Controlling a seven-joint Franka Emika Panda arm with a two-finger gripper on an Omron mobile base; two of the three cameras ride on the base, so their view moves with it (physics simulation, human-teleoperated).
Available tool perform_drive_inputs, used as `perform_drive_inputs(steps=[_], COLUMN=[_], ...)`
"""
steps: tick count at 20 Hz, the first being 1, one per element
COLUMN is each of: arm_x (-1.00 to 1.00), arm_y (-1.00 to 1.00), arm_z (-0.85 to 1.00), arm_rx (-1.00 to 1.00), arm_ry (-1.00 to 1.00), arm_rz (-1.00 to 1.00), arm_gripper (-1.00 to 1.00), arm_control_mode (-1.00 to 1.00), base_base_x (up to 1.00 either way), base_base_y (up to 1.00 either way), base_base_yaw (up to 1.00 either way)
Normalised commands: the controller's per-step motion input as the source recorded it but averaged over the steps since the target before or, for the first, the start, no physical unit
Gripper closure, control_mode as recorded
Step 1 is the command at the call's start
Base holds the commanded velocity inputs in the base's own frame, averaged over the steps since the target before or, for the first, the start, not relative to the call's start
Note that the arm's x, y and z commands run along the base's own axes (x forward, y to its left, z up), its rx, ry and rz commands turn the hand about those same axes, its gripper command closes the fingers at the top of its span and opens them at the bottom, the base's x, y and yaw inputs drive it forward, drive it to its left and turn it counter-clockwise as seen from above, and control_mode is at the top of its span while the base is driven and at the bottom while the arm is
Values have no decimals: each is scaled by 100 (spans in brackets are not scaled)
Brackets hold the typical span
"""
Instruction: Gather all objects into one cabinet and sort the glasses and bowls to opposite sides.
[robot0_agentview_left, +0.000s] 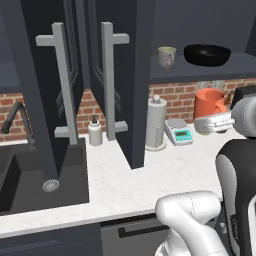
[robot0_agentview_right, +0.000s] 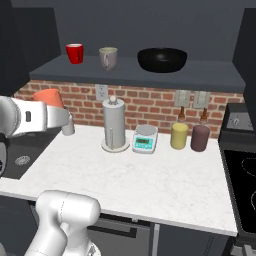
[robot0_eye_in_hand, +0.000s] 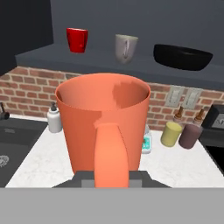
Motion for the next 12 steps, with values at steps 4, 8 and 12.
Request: perform_drive_inputs(steps=[4,8,12], arm_x=[0,0,0], arm_y=[-34,-29,2], arm_z=[37,49,27], arm_rx=[4,6,1], arm_ry=[0,0,0], arm_rz=[8,10,4], arm_gripper=[100,100,100], arm_control_mode=[-100,-100,-100], base_base_x=[0,0,0], base_base_y=[0,0,0], base_base_yaw=[0,0,0])
